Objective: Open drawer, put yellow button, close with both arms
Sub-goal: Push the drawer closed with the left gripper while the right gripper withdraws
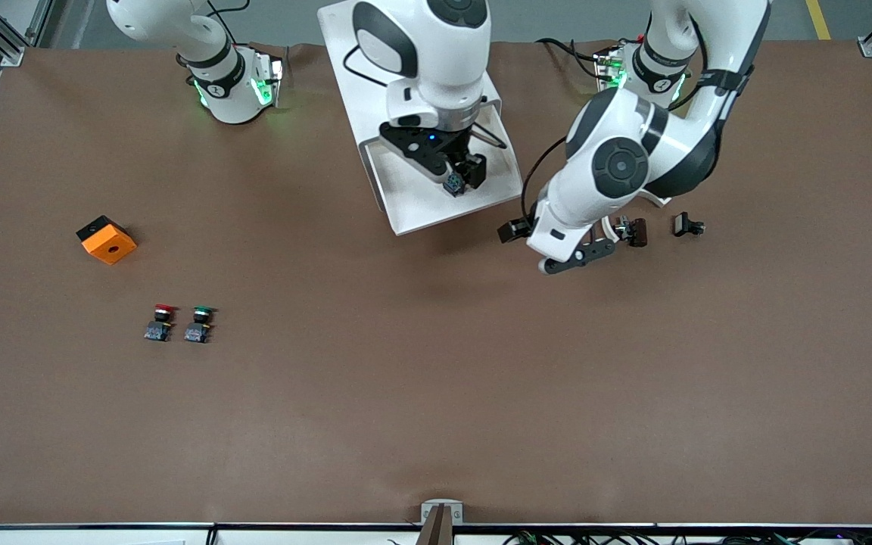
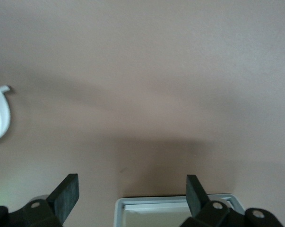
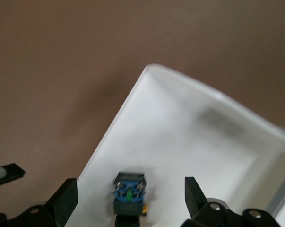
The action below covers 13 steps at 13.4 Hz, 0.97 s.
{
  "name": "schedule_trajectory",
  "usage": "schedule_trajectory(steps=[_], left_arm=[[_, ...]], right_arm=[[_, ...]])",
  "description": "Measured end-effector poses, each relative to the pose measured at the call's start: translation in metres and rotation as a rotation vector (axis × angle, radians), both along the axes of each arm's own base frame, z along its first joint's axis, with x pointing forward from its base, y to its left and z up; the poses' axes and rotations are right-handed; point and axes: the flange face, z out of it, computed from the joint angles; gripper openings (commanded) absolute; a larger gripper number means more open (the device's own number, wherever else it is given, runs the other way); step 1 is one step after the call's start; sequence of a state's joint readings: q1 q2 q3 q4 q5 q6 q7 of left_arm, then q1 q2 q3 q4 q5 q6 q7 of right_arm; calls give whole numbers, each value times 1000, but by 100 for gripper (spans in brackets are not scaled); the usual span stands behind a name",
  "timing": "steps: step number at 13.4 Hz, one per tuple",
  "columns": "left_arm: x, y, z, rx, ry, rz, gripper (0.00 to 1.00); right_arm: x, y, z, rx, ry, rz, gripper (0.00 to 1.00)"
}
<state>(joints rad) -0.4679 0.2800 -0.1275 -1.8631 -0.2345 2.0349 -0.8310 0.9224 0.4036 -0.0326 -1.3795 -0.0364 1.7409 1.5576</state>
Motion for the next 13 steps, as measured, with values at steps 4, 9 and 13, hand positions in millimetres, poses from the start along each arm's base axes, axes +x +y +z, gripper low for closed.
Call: schedule_trajectory(steps=[4, 9, 13], left_arm=[[-21, -37, -20, 5, 18, 12, 100], [-51, -73, -25, 26, 34, 15, 100], [-73, -95, -40, 17, 92, 29, 100]], right_arm=[[57, -92, 64, -8, 59, 166, 100], [122, -268, 120, 43, 143, 382, 100], [151, -401, 130, 87, 196, 568, 100]])
